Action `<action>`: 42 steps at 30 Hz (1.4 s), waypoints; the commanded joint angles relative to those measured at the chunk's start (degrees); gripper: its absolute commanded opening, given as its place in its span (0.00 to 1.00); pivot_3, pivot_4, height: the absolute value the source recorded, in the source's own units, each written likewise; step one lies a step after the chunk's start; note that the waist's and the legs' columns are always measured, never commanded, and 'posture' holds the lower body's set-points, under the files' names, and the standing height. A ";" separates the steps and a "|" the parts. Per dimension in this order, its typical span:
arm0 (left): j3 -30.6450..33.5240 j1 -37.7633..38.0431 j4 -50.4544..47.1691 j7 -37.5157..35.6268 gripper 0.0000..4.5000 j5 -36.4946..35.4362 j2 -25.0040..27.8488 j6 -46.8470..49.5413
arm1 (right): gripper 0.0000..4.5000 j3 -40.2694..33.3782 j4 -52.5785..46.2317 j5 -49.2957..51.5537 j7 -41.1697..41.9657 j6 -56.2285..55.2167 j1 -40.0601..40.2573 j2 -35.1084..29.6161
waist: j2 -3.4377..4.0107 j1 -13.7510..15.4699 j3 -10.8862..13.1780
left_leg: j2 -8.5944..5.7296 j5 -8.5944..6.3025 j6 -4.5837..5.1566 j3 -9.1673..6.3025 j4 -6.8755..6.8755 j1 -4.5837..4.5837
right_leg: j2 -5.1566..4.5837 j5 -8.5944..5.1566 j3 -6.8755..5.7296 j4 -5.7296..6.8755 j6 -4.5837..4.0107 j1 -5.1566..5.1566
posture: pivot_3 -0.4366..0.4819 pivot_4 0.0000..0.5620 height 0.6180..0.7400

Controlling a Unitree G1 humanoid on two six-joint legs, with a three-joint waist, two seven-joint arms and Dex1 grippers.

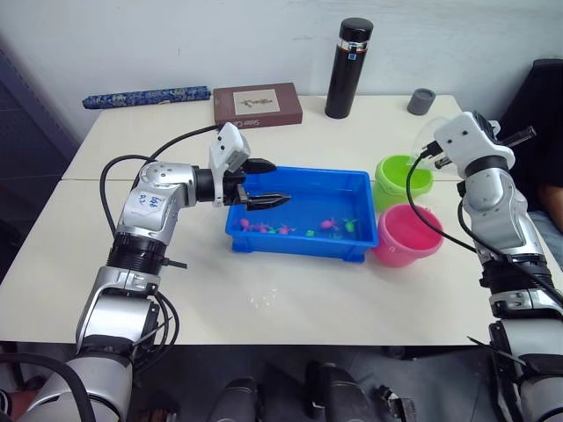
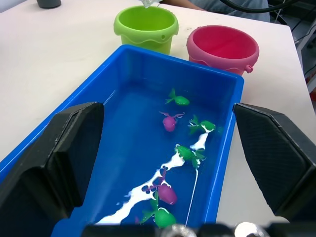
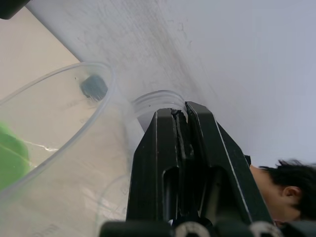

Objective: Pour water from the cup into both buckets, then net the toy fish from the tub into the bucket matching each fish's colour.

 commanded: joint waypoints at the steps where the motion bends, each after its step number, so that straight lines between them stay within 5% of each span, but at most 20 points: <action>1: 1.34 0.28 -2.66 0.60 1.00 -0.09 0.48 -0.84 | 0.01 0.55 -1.16 -2.44 -1.11 -2.32 -1.79 -2.09 | 0.00 -0.05 0.00 | 0.00 0.00 0.00 0.00 0.00 0.00 | 0.00 0.00 0.00 0.00 0.00 0.00 | 0.48 0.27 1.00; 32: 1.75 3.08 -6.40 1.81 1.00 -0.52 1.48 -0.10 | 0.01 10.17 1.22 -20.00 -5.72 -11.63 -3.58 -7.18 | 0.00 -0.07 0.00 | 0.00 0.03 -0.06 0.01 0.00 -0.01 | 0.02 0.00 -0.01 -0.01 0.00 -0.01 | 0.48 0.27 1.00; 42: 1.84 4.14 -7.51 1.99 1.00 -0.54 1.50 0.22 | 0.01 4.29 1.82 -13.04 -4.63 -9.16 -2.67 -4.02 | 0.00 -0.04 0.00 | 0.00 0.03 -0.06 0.01 0.01 -0.01 | 0.02 0.00 -0.02 -0.02 0.00 -0.01 | 0.48 0.27 1.00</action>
